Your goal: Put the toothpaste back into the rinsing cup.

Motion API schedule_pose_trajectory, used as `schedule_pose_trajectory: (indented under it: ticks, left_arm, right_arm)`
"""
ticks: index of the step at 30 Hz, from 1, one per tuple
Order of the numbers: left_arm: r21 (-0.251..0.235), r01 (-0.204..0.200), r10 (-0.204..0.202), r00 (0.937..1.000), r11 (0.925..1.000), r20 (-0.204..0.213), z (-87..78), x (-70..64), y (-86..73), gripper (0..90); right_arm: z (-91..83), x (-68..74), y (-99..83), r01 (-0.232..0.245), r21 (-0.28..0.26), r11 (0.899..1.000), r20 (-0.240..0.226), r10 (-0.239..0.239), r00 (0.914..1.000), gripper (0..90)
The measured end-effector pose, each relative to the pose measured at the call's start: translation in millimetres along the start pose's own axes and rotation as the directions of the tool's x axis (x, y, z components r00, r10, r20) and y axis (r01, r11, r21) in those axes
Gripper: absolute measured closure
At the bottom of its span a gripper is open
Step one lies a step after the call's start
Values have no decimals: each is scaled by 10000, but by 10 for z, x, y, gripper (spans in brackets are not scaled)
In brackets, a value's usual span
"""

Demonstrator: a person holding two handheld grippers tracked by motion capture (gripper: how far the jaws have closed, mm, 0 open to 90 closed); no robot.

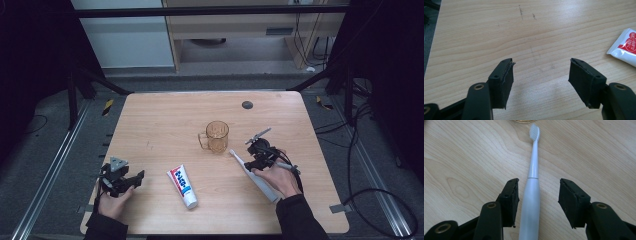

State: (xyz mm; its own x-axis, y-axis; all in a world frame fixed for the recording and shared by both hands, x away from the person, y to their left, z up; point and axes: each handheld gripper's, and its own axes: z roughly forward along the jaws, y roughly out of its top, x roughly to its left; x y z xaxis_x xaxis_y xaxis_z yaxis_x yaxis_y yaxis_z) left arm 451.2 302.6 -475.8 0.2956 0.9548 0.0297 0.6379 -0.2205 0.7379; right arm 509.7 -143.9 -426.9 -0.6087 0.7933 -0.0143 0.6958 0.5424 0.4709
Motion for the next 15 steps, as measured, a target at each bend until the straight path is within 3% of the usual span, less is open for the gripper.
schedule_pose_trajectory:
  ticks: [15]
  left_arm:
    - [23, -2, 2, 10000, 10000, 6, 3, 2, 1, 355]
  right_arm:
    - [171, 0, -25, -21, 785, 9969, -280, 43, 9996, 508]
